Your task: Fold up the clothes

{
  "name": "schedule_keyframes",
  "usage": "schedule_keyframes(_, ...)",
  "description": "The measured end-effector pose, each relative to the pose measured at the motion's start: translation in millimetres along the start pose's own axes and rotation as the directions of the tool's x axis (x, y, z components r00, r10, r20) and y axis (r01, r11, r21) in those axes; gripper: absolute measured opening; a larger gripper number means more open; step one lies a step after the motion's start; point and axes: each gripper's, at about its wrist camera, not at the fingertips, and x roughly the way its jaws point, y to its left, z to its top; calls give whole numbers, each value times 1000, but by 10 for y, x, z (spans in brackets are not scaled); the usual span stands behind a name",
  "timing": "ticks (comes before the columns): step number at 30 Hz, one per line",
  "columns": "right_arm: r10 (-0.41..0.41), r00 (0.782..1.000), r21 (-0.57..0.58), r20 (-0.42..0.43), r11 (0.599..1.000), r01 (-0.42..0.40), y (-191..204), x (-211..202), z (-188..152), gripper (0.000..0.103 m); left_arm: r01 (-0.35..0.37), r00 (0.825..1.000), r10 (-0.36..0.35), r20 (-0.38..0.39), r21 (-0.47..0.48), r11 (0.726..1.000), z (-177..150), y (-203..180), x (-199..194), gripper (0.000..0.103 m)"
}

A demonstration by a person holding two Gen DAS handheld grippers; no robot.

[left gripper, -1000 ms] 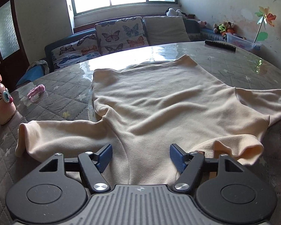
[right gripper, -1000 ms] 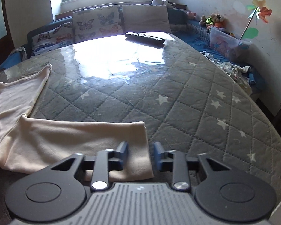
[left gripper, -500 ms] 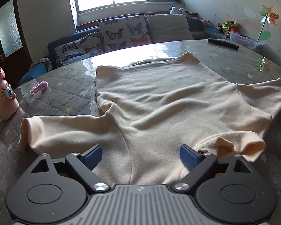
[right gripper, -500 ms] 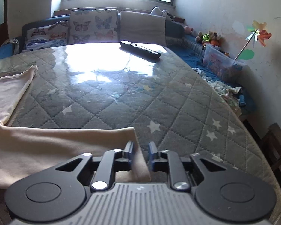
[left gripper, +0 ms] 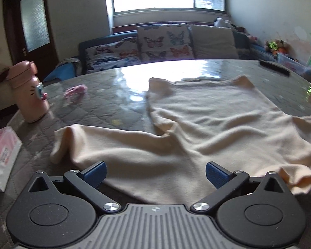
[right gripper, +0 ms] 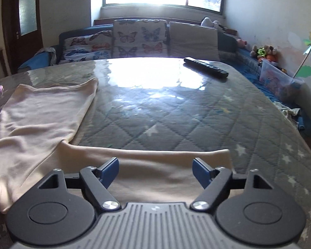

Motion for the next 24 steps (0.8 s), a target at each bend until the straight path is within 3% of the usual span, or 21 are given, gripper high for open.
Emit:
schedule_keyframes(6, 6, 1000, 1, -25, 1000, -6, 97, 93, -60, 87, -58, 998, 55, -23, -165, 985, 119, 533, 118, 103)
schedule_keyframes(13, 11, 999, 23, -32, 1000, -10, 63, 120, -56, 92, 69, 996, -84, -27, -352, 934, 147, 970, 271, 102)
schedule_keyframes(22, 6, 999, 28, -39, 1000, -4, 67, 143, -36, 93, 101, 994, -108, 14, -482, 870, 233, 1326, 469, 103)
schedule_keyframes(24, 5, 999, 28, -40, 1000, -4, 70, 147, -31, 93, 47, 999, -46, 14, -482, 875, 266, 1396, 482, 103)
